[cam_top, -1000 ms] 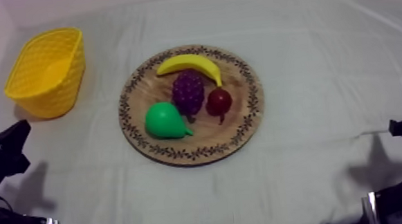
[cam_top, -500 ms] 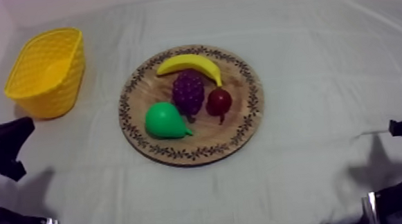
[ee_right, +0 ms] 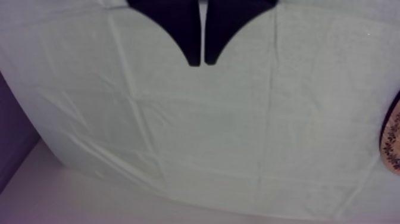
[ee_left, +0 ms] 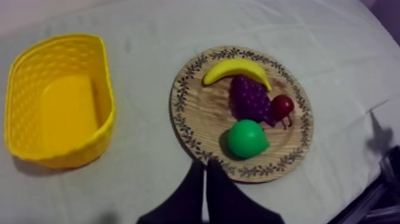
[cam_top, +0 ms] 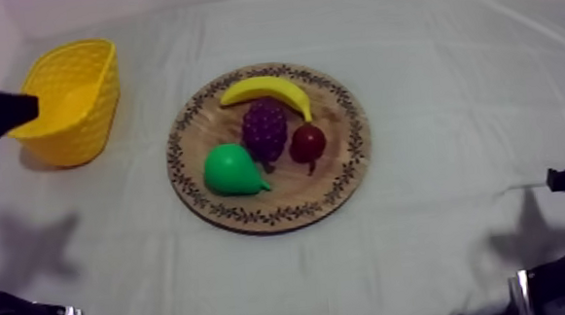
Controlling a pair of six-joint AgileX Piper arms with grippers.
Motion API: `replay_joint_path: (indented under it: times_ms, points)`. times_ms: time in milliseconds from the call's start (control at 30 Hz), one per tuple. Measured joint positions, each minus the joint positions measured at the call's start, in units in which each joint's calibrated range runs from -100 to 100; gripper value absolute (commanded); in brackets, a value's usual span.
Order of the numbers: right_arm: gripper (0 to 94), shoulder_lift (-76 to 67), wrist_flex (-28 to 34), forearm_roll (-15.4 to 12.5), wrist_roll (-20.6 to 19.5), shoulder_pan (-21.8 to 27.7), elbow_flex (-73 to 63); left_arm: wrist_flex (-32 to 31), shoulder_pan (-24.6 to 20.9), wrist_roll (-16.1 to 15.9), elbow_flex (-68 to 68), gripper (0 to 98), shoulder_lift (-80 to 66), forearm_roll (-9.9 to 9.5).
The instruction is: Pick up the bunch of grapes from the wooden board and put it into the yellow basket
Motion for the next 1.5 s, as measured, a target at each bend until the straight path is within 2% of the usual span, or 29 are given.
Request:
replay_joint_path:
  times_ms: [167, 333, 467, 567, 733, 933, 1200, 1300, 1500]
  points:
    - [0.3, 0.0, 0.0, 0.0, 0.0, 0.0, 0.0, 10.3, 1.7, 6.5, -13.3, 0.0, 11.3, -0.74]
    - [0.3, 0.0, 0.0, 0.0, 0.0, 0.0, 0.0, 18.4, 5.1, 12.3, -25.6, 0.0, 22.1, -3.59]
    - [0.3, 0.0, 0.0, 0.0, 0.0, 0.0, 0.0, 22.2, 8.6, 15.7, -34.6, 0.0, 30.4, -6.20]
    - [0.3, 0.0, 0.0, 0.0, 0.0, 0.0, 0.0, 23.0, 11.5, 17.9, -40.3, 0.0, 36.4, -7.34]
    - [0.3, 0.0, 0.0, 0.0, 0.0, 0.0, 0.0, 23.6, 14.4, 19.0, -48.8, 0.0, 46.6, -7.34]
    - [0.3, 0.0, 0.0, 0.0, 0.0, 0.0, 0.0, 25.8, 15.3, 19.6, -58.3, 0.0, 57.8, -7.34]
    - [0.3, 0.0, 0.0, 0.0, 0.0, 0.0, 0.0, 27.4, 16.1, 21.6, -65.3, 0.1, 65.5, -7.34]
    - [0.3, 0.0, 0.0, 0.0, 0.0, 0.0, 0.0, 27.5, 16.2, 23.0, -65.7, 5.7, 66.7, -6.82]
    - [0.3, 0.0, 0.0, 0.0, 0.0, 0.0, 0.0, 27.1, 16.5, 25.2, -66.3, 33.8, 67.8, -6.47]
